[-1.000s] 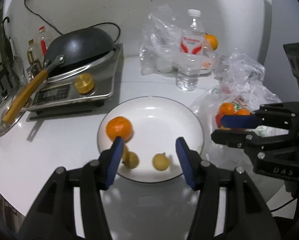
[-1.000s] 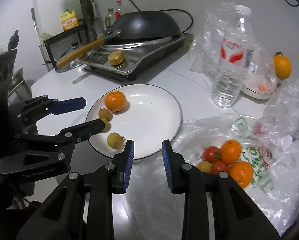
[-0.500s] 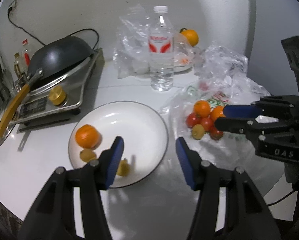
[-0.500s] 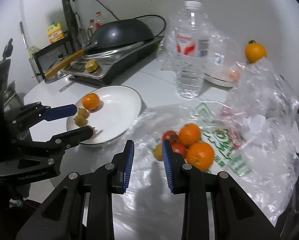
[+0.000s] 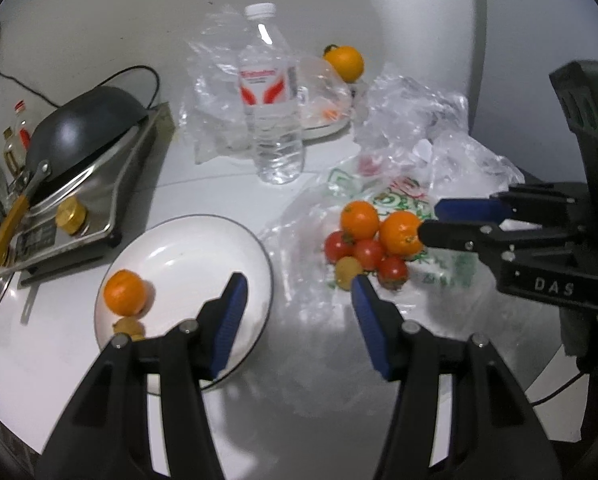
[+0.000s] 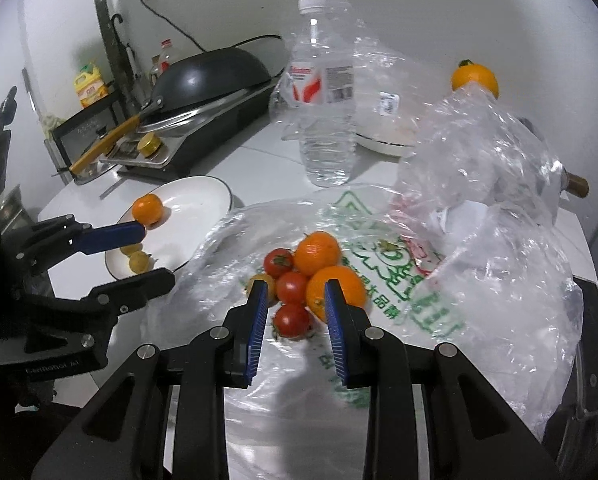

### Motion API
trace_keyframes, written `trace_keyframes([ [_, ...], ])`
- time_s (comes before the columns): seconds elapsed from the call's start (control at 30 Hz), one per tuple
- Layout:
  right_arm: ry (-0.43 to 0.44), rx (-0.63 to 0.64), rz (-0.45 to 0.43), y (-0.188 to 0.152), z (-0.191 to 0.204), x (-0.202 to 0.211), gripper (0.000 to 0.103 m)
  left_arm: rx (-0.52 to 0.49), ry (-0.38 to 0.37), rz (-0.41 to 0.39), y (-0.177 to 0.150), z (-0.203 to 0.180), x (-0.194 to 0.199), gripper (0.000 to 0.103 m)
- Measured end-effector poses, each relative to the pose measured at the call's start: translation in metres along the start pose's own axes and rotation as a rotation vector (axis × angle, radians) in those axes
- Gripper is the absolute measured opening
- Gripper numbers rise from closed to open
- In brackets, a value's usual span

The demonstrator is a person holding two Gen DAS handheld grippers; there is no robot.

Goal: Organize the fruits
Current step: 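Move both open tools back to the bag toward the mandarins and tomatoes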

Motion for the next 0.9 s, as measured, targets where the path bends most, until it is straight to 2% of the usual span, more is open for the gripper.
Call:
trace_keyframes([
  [0.43,0.018,-0.023,0.028,0.006,-0.029,-0.015,0.031,-0.049,-0.051,0.055,0.016,-0.030,-0.036,0.055],
  [0.5,0.028,-0.023,0.035,0.007,-0.031,-0.018,0.040,-0.051,-0.053,0.059,0.017,-0.032,-0.040,0.055],
  [0.57,0.038,-0.022,0.045,0.006,-0.031,-0.021,0.042,-0.053,-0.056,0.067,0.017,-0.034,-0.046,0.054],
  [0.7,0.057,-0.014,0.068,0.006,-0.027,-0.031,0.042,-0.063,-0.052,0.088,0.014,-0.035,-0.055,0.046],
  [0.9,0.058,-0.022,0.076,0.009,-0.030,-0.041,0.045,-0.097,-0.060,0.109,0.012,-0.039,-0.066,0.038],
])
Point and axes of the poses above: each gripper's, at about its wrist camera, not at the fingertips, and x roughly against the way its jaws point, z to its left, y to its top, the point moved 4 cm from there along -x, roughly the way its jaws point, and after that the axes turned 13 degrees about -x, right-handed, at the moved point
